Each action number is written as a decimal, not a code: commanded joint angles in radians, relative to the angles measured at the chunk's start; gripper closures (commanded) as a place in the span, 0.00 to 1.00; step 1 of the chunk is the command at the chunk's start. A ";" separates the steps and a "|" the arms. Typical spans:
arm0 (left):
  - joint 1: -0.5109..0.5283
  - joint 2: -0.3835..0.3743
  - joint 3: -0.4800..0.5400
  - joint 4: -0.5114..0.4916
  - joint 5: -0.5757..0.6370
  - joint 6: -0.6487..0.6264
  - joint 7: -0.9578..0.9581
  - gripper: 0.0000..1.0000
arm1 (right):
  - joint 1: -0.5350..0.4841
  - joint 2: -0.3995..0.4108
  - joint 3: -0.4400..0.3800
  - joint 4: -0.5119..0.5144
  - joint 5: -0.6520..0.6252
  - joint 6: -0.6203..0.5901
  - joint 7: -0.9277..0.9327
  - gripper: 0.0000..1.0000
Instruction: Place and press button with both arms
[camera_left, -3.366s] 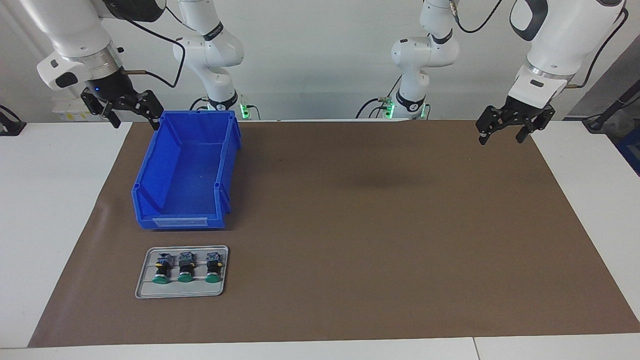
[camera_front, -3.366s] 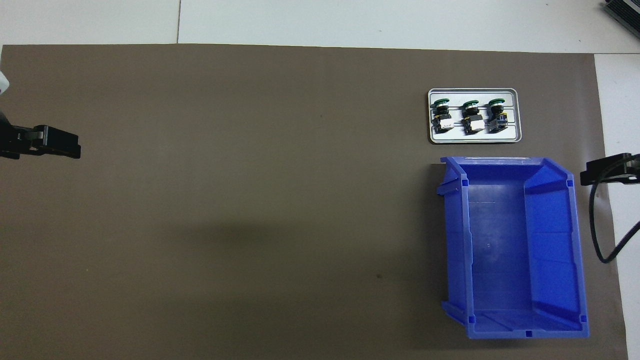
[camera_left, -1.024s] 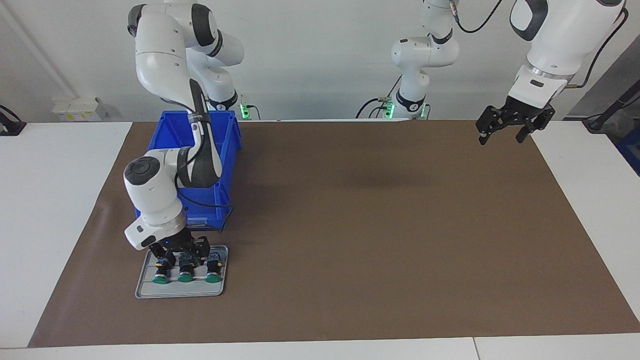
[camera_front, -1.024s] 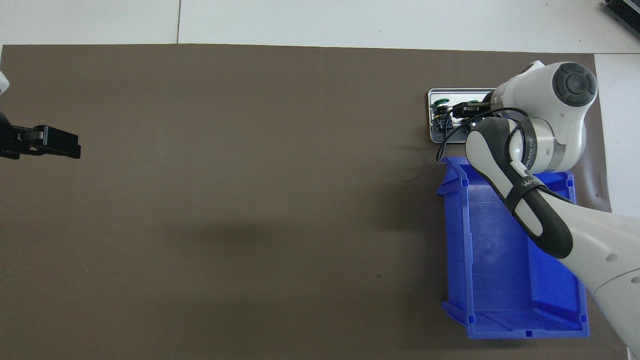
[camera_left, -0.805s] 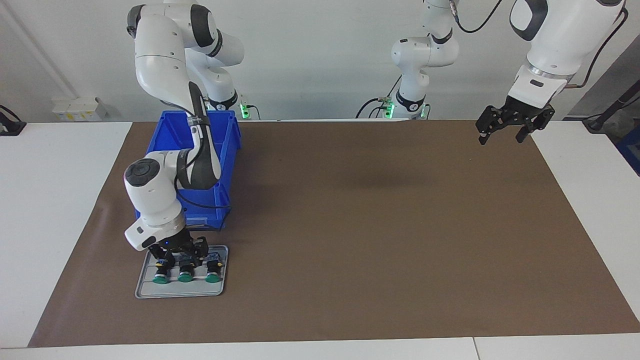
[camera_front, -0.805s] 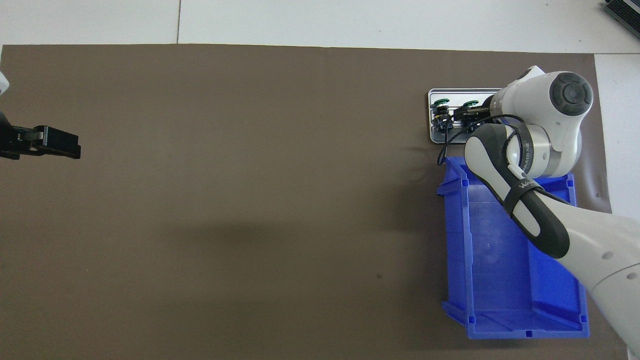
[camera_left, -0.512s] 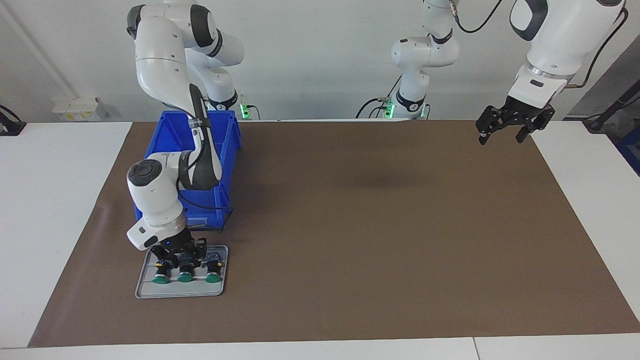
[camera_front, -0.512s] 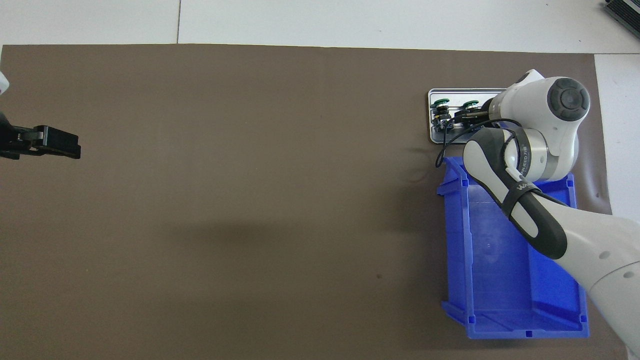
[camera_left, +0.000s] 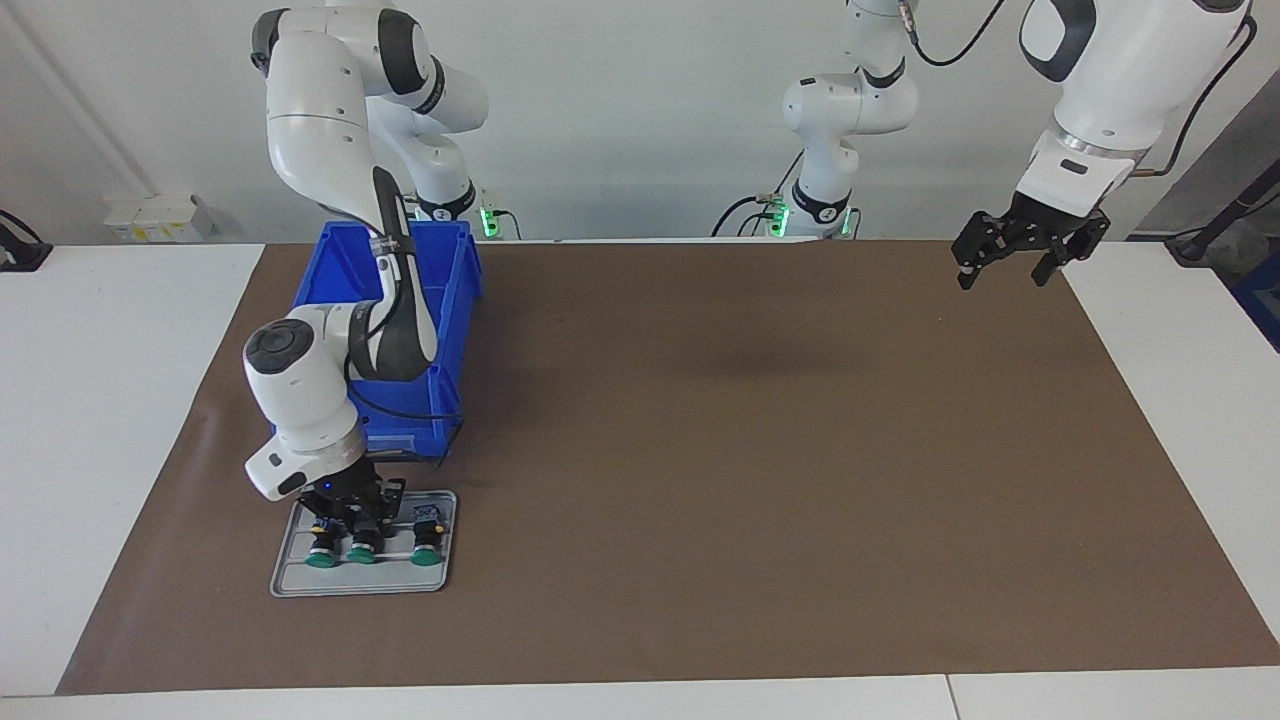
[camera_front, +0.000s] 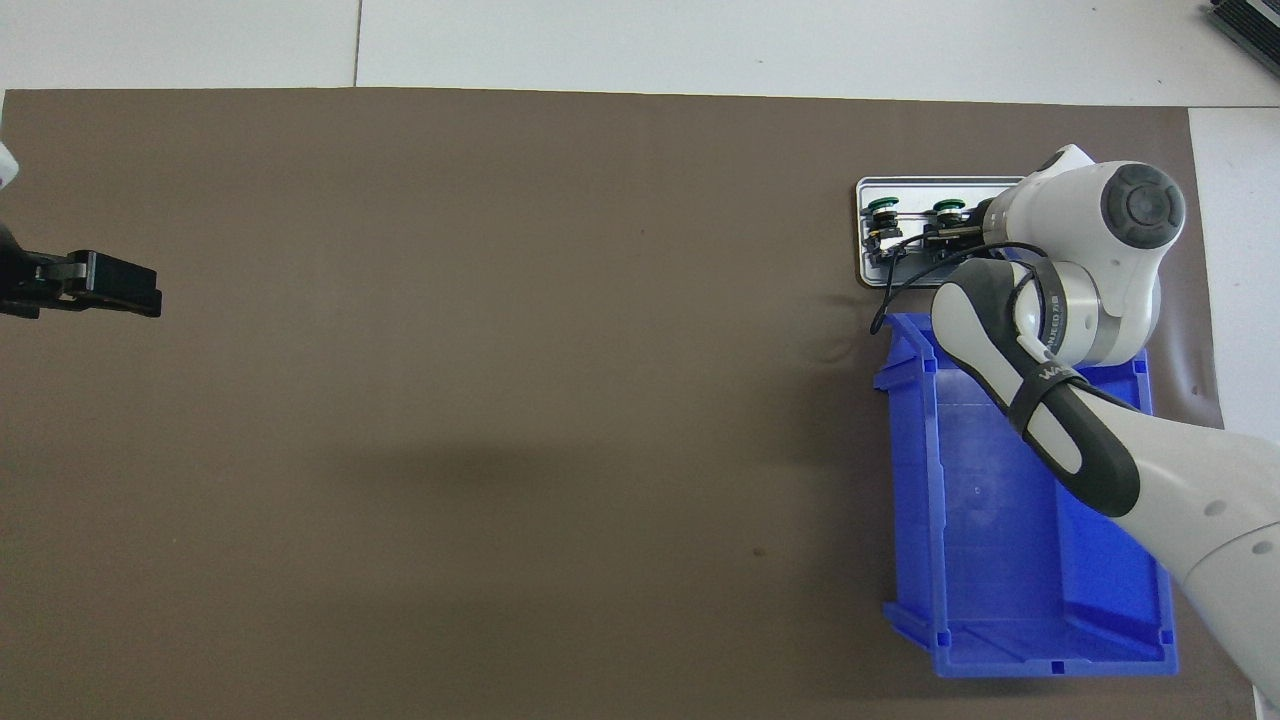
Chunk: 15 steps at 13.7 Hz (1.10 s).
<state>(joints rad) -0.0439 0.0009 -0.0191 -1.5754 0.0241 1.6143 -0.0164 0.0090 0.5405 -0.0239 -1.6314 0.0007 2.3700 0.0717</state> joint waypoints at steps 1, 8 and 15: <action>0.010 -0.016 -0.007 -0.020 0.016 0.009 0.015 0.00 | 0.014 -0.033 0.001 0.122 0.015 -0.182 0.151 1.00; 0.010 -0.016 -0.007 -0.020 0.016 0.009 0.015 0.00 | 0.113 -0.163 0.008 0.182 0.001 -0.369 0.998 1.00; 0.010 -0.016 -0.007 -0.020 0.016 0.006 0.006 0.00 | 0.415 -0.192 0.008 0.124 -0.062 -0.408 1.705 1.00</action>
<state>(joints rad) -0.0439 0.0009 -0.0191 -1.5754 0.0241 1.6143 -0.0164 0.3653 0.3755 -0.0128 -1.4610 -0.0213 1.9602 1.6392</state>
